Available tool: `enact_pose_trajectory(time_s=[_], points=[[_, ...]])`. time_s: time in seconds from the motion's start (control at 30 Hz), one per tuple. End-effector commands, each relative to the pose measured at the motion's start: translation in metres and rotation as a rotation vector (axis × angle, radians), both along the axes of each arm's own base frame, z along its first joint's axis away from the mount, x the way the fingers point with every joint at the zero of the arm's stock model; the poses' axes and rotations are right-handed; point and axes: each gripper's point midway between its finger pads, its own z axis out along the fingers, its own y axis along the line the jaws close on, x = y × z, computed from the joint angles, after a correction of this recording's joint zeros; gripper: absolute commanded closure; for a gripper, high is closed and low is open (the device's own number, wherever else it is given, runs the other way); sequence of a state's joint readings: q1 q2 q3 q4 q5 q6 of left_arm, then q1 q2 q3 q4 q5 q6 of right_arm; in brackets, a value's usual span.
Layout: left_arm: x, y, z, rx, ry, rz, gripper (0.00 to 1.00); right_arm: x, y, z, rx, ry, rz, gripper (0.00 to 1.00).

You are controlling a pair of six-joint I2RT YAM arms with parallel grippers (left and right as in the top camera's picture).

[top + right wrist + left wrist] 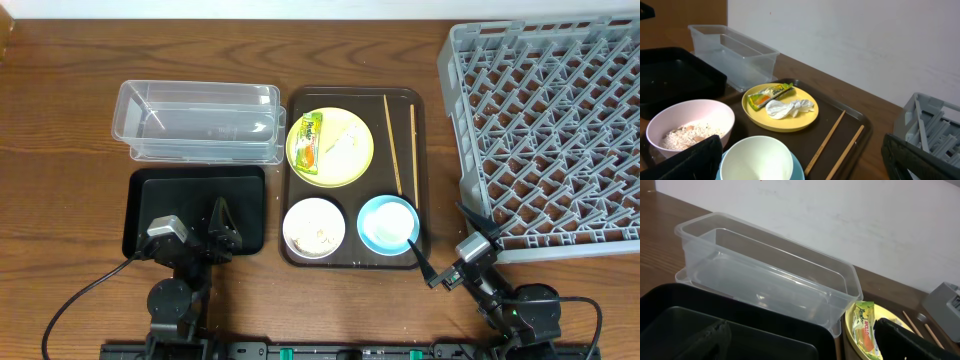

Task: Sort waste into correct bins and load items into the dishwasher rack

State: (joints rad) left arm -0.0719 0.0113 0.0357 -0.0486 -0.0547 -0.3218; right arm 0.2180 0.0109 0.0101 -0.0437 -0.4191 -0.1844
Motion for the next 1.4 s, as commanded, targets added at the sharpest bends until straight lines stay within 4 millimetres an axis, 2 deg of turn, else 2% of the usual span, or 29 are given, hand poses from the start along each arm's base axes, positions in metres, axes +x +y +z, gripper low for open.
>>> enact_pose_trajectory(time_s=[0.0, 1.27, 1.37], points=[[0.0003, 0.0023, -0.0194, -0.004, 0.048, 0.012, 0.06, 0.0008, -0.0016, -0.001, 0.01, 0.006, -0.007, 0.01], [0.0003, 0.0021, -0.0193, -0.005, 0.047, 0.011, 0.06, 0.0004, -0.0009, -0.0006, 0.011, 0.005, -0.002, 0.01], [0.0011, -0.0074, -0.0152, -0.017, 0.031, -0.043, 0.06, -0.0006, 0.0004, 0.001, 0.03, 0.011, 0.007, 0.01]])
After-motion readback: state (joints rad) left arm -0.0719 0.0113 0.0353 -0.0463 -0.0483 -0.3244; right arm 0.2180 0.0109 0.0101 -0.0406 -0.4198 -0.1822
